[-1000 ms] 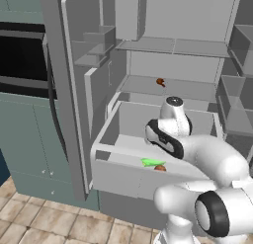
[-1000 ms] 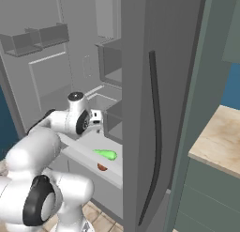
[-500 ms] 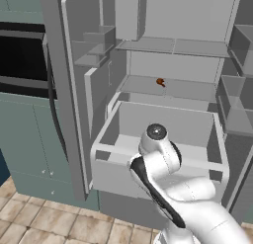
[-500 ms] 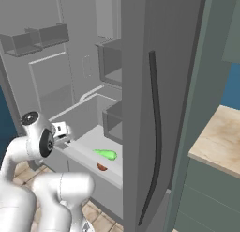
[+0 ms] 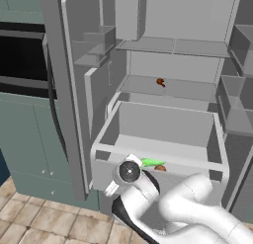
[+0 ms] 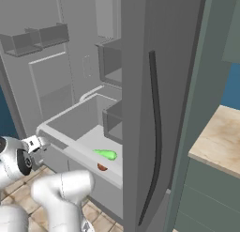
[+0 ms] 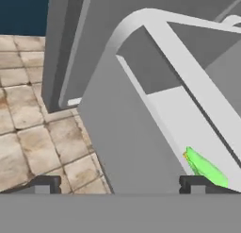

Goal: Place the corn and onion inside the fridge drawer. Close the drawer after placing the vegetables.

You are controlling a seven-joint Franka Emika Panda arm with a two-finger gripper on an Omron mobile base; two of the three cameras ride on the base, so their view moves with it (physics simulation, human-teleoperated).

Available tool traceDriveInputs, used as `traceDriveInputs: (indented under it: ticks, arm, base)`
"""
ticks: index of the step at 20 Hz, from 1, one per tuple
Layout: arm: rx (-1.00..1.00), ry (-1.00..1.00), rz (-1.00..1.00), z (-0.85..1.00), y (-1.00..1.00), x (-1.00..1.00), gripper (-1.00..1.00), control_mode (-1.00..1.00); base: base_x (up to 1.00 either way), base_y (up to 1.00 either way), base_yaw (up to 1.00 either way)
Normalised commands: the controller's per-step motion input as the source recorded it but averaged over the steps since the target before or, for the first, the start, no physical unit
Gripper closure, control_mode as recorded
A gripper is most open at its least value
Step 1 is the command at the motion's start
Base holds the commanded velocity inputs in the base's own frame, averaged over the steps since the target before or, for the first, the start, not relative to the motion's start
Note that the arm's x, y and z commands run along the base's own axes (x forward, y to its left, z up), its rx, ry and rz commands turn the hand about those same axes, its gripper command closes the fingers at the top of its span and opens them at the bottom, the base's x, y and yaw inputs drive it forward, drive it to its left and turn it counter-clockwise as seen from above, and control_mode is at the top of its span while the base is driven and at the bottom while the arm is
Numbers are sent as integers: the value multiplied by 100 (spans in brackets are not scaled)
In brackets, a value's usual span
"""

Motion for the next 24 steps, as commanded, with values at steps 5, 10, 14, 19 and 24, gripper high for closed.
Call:
traceDriveInputs:
  ticks: [5,10,14,19,24]
  arm:
    - [0,0,15,-17,11,67,-100,-100]
    - [0,0,13,-9,0,79,-100,-100]
    - [0,5,11,-10,0,81,-100,-100]
    - [0,3,10,-12,0,82,-100,-100]
    - [0,0,9,-5,0,86,-100,-100]
  base:
    - [0,0,0]
    - [0,0,0]
    - [0,0,0]
    - [0,0,0]
    - [0,0,0]
